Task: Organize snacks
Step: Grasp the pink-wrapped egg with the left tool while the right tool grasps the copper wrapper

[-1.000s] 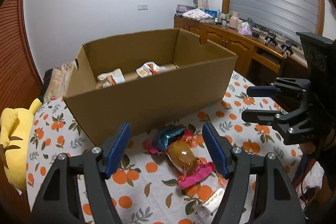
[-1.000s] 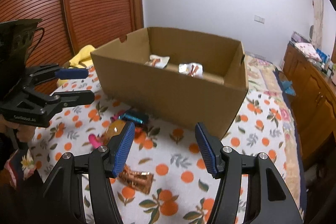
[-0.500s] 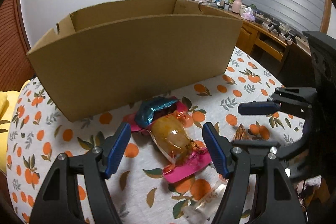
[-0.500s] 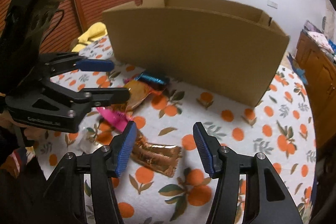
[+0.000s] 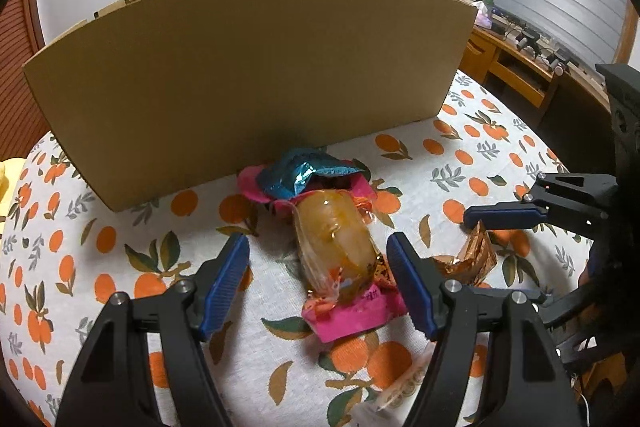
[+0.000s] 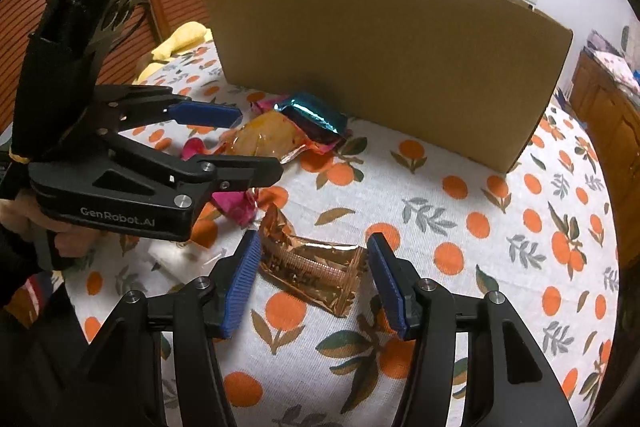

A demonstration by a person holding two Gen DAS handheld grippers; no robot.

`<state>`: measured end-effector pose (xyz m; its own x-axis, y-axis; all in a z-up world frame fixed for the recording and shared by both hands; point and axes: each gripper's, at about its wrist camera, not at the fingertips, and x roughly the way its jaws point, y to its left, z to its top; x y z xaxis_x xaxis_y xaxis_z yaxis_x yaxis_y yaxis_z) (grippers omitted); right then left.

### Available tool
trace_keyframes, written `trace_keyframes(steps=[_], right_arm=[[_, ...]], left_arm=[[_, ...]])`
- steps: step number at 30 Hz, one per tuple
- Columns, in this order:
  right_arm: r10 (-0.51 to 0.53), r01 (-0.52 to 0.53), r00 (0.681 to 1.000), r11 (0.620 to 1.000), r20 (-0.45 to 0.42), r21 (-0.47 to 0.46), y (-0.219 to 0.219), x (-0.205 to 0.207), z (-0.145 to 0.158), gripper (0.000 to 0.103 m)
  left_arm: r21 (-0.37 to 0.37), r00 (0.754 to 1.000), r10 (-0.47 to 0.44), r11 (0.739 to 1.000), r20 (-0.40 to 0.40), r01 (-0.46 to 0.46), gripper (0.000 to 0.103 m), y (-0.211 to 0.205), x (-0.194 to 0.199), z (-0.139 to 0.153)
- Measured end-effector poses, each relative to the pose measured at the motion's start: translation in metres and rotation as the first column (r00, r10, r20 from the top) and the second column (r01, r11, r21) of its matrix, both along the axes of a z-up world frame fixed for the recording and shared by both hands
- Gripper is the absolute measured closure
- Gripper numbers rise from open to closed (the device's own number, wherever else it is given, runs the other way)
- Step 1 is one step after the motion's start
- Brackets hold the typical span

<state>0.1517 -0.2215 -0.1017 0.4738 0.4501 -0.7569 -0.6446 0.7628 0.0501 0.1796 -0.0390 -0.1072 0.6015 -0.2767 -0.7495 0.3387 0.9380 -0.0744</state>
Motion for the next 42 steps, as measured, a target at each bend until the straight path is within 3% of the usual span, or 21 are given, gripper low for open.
trace_keyframes(steps=[11, 20, 24, 29, 42], right_arm=[[-0.002, 0.004, 0.999, 0.998, 0.033, -0.059, 0.008, -0.003, -0.001, 0.043], [-0.016, 0.019, 0.999, 0.998, 0.051, -0.065, 0.006, -0.004, 0.000, 0.048], [-0.020, 0.023, 0.998, 0.998, 0.057, -0.065, 0.006, -0.006, 0.000, 0.049], [-0.020, 0.024, 0.998, 0.998, 0.057, -0.064, 0.007, -0.006, 0.000, 0.049], [-0.021, 0.024, 0.998, 0.998, 0.056, -0.064, 0.007, -0.006, 0.000, 0.049]], left_arm=[[-0.031, 1.000, 0.000, 1.000, -0.019, -0.001, 0.030, 0.003, 0.002, -0.002], [-0.049, 0.999, 0.020, 0.999, -0.026, -0.021, 0.033, 0.004, 0.006, -0.002], [-0.064, 0.999, 0.030, 0.997, -0.031, -0.032, 0.038, 0.009, 0.008, -0.002], [-0.087, 0.999, 0.033, 0.996, -0.027, -0.035, 0.059, 0.013, 0.006, -0.001], [-0.107, 0.999, 0.044, 0.993, -0.008, -0.045, 0.061, 0.019, -0.005, 0.002]])
